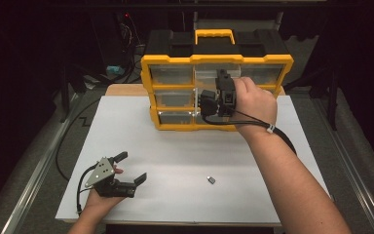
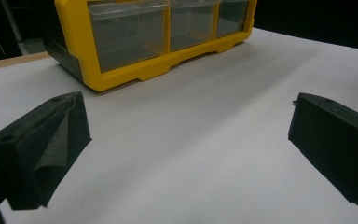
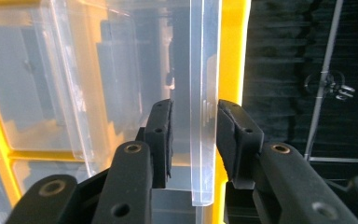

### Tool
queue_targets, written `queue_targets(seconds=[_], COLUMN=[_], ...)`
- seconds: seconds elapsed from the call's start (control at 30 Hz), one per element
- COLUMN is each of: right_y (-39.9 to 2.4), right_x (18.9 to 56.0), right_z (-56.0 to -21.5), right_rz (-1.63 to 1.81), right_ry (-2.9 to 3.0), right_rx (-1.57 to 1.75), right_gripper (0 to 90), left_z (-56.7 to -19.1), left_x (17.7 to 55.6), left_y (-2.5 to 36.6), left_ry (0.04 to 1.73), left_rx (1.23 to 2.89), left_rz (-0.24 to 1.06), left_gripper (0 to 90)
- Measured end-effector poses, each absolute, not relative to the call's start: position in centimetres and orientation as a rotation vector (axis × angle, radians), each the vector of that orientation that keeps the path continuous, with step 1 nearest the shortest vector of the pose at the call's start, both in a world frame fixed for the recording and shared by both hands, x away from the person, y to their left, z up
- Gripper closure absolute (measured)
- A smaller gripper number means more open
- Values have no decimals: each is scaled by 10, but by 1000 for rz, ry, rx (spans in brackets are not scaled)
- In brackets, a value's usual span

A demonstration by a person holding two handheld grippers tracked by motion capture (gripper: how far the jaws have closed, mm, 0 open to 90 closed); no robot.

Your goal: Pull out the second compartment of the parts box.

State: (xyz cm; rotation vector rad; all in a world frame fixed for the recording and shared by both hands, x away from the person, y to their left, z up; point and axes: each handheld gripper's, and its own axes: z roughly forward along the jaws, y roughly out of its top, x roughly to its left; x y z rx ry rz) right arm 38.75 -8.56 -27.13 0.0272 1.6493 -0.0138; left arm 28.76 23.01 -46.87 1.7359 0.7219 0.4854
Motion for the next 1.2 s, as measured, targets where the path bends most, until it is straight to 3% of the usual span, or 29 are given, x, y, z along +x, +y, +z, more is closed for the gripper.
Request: queue_targets(seconds=[0.07,0.13,1.2], right_y=[-86,-86,-90], right_x=[386,386,342], right_z=[-269,-269,-277], right_rz=[-10,-20,3], right_ry=[1634,1632,1573], right_rx=[25,17,-33], right_gripper=[778,785,795], left_z=[-469,-469,-469], left_x=[288,288,287], left_y=[230,230,229], left_ry=[722,722,713], left_rx=[1738,1736,1750], left_rz=[485,485,472], left_gripper=[3,3,3])
